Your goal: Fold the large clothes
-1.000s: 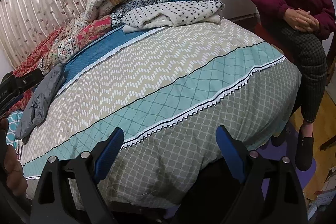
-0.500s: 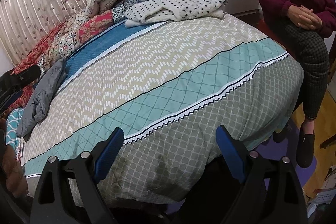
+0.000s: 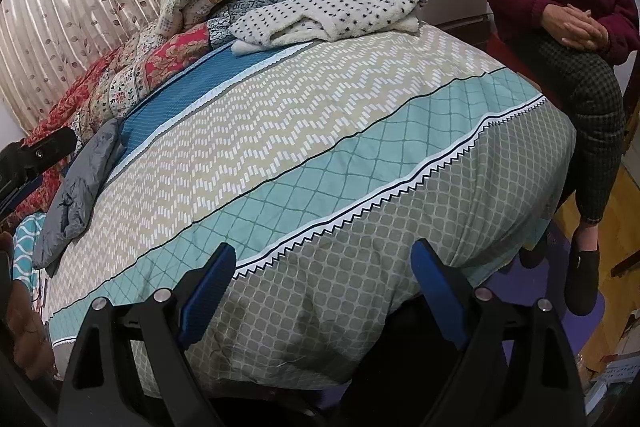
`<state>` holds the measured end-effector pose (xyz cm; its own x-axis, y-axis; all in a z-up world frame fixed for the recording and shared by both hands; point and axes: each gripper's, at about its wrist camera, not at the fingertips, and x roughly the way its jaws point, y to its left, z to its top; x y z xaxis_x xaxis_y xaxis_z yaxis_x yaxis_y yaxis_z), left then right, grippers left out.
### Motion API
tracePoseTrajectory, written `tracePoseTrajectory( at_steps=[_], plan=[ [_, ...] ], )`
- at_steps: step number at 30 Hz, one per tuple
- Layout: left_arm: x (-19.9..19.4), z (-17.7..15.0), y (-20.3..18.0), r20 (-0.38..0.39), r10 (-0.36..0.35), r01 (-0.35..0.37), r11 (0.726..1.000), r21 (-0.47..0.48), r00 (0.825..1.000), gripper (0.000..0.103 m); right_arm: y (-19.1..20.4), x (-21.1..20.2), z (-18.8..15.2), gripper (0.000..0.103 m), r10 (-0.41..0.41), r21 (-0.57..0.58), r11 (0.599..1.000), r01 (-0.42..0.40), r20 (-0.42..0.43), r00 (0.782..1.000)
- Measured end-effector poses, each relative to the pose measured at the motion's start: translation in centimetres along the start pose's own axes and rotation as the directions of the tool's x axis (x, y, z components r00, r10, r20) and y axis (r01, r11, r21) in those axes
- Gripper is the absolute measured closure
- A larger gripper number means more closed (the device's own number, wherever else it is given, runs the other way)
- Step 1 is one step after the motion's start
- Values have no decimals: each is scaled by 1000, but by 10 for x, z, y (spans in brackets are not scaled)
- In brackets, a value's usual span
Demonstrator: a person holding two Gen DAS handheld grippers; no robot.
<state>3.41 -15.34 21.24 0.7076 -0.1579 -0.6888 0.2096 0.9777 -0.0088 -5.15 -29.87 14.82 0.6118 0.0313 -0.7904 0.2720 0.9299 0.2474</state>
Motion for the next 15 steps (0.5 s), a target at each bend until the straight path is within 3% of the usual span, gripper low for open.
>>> tracePoseTrajectory(
  at_steps=[15],
  plan=[
    [1,-4,-3,-7,-3,3,1000,10,1000,6,-3,-1,-1,22,8,10,1000,-8,3,1000]
  ],
)
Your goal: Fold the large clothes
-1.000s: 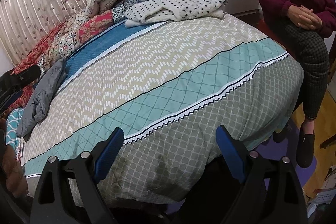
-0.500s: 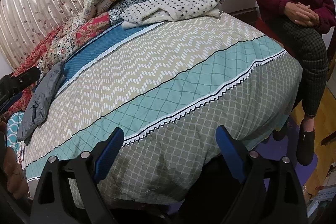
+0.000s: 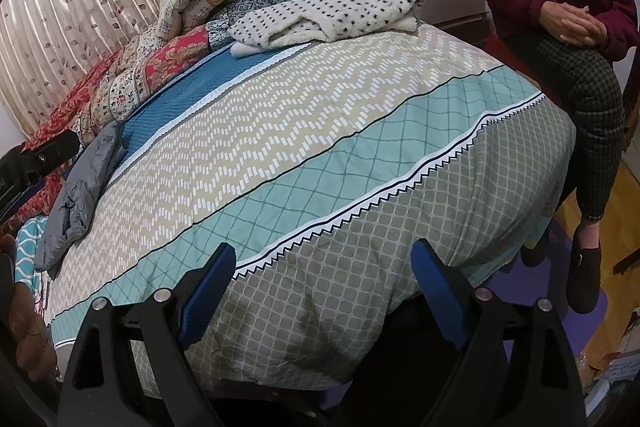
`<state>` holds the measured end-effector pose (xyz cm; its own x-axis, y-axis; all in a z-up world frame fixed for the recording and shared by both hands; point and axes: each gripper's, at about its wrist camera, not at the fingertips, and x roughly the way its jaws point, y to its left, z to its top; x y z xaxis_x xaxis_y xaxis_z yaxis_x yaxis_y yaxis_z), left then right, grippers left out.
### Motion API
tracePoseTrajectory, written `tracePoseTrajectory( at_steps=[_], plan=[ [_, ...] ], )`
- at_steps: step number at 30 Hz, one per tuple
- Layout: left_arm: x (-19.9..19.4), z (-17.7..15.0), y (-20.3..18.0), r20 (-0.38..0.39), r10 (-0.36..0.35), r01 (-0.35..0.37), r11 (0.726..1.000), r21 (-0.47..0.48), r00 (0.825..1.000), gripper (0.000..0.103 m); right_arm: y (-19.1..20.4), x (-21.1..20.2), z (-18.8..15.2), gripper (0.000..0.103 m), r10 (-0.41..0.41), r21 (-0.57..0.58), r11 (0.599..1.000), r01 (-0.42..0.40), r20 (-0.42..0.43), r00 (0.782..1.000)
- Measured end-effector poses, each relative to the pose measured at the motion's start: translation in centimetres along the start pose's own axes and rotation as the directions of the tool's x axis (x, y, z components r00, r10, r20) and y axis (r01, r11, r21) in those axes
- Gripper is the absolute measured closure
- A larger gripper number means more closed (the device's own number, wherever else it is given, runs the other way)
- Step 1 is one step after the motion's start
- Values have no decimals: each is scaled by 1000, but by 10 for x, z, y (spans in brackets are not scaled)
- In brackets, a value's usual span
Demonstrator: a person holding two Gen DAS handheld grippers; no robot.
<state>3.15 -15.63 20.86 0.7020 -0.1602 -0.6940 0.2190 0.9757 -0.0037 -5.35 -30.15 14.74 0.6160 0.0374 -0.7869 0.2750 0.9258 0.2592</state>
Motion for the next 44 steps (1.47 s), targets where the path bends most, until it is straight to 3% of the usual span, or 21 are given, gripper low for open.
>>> tracePoseTrajectory(
  at_steps=[11,21,28,36,44],
  plan=[
    [-4,1,5,7,24,-24,1000,-5,1000,6,0,-8,3,22,7,2,1000,-7,19,1000],
    [-12,20,6,53,55,-55,998,11,997,6,4,-34,19,22,3,-9,1000,-2,103,995],
    [3,15,9,-23,49,-49,999,1,999,6,13,-26,13,22,1,-33,999,1,79,997],
    [11,8,4,-70,7,-6,1000,2,998,6,17,-23,7,22,-1,-41,999,4,68,998],
    [17,6,6,-101,7,-10,1000,-27,995,6,18,-18,3,22,3,-41,999,0,58,998]
  ],
)
